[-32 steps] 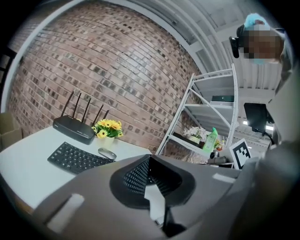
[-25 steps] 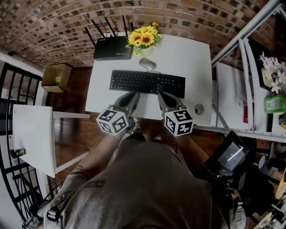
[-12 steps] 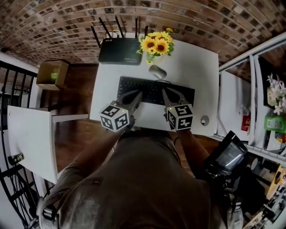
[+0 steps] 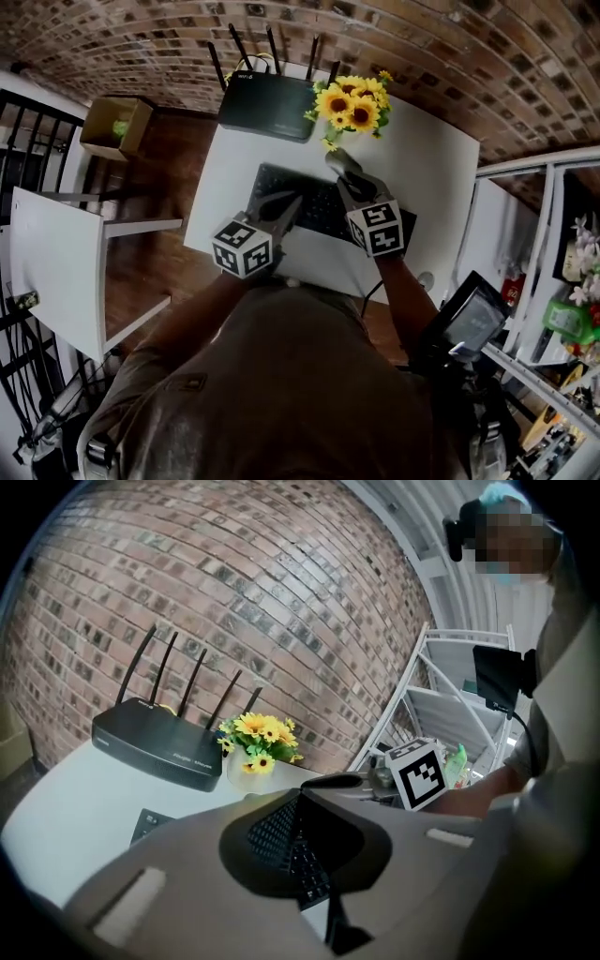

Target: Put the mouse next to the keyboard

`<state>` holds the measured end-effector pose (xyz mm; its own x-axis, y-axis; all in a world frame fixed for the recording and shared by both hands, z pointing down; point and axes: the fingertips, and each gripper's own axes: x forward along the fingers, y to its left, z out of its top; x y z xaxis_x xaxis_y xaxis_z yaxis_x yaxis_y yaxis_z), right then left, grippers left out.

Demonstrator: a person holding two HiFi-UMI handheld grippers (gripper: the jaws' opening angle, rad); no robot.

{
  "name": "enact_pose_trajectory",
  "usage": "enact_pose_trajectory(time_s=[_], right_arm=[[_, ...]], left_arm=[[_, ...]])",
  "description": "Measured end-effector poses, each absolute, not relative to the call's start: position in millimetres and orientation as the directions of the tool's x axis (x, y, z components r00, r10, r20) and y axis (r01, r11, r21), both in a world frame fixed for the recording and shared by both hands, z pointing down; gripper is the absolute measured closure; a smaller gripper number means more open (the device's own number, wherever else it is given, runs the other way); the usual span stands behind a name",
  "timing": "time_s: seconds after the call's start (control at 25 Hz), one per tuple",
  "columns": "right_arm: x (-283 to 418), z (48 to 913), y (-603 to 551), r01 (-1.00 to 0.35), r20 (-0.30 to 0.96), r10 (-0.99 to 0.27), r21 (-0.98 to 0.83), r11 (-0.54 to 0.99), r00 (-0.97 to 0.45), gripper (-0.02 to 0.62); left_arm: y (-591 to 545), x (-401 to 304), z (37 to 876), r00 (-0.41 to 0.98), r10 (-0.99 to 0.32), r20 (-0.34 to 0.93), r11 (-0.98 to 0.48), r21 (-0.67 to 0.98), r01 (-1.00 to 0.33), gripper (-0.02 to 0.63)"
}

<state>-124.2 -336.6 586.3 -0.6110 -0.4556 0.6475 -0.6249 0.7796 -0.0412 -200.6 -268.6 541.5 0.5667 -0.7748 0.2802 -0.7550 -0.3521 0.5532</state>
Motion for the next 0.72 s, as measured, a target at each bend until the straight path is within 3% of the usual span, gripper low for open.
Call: enact_pose_trajectory(time_s=[0.36,0.72], right_arm=[[-140,640,-369,-0.475,0.761,-0.309,0.002,0.880,-0.571,0.363],[-146,681,-385,-0.371,0.834,-0.227,0.029,0.928,-0.502,0.268]], left_arm=[[-270,-214,564,0.502,-0.798,0.333,-0.247,0.578,-0.778,0.614],[-272,-225,580,0.445,-0.821,0.358,-0.170,0.591,-0.788,0.614]])
